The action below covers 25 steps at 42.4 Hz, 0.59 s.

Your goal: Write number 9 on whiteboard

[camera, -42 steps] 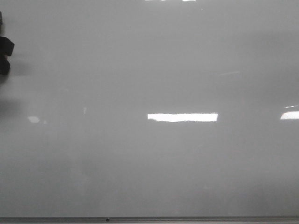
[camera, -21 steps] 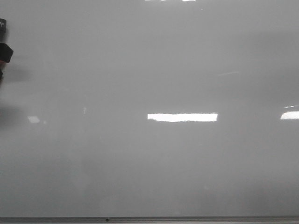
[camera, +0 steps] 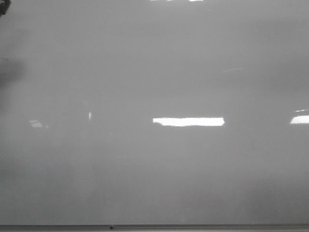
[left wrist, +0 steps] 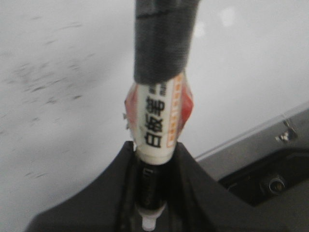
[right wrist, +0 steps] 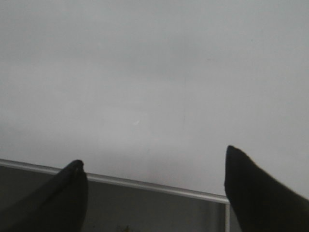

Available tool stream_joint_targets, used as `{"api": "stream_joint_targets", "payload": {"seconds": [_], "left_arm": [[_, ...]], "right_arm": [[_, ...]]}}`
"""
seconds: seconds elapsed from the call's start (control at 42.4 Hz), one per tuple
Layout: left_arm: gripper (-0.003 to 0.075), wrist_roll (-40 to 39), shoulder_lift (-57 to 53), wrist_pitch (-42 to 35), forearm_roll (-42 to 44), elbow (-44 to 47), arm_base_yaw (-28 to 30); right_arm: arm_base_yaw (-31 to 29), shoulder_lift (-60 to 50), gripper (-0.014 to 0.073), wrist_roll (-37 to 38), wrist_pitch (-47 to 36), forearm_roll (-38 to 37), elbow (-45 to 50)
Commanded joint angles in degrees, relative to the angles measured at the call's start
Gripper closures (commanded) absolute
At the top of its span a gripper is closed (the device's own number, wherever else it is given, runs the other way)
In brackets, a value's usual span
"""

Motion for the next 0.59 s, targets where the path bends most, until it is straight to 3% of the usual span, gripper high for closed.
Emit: {"api": "stream_joint_targets", "payload": {"seconds": [0.0, 0.118, 0.26, 0.401, 0.567], "left_arm": [[0.0739, 10.65, -1.71, 3.8, -6.87, -3.34, -3.7], [0.0739, 18.92, -1.71, 6.24, -11.58, -3.49, -9.66], [0.0739, 20.53, -1.71, 6.56, -11.86, -3.49, -17.31], [0.0739, 20.62, -1.71, 6.35, -11.86, -3.49, -24.97], [0.0739, 20.62, -1.71, 5.87, -11.86, -3.49, -32.79]], "right_arm": [[0.11, 2.84, -0.0008, -2.79, -0.45, 2.33, -3.5], [0.13, 5.88, -0.0008, -9.85, 1.71, 8.9, -5.0], [1.65, 8.72, -0.0008, -22.76, 2.76, 17.56, -5.57], [6.65, 11.01, -0.0008, -35.03, 4.7, 24.34, -5.57], [15.47, 12.89, -0.0008, -43.06, 6.65, 28.93, -5.8]]}}
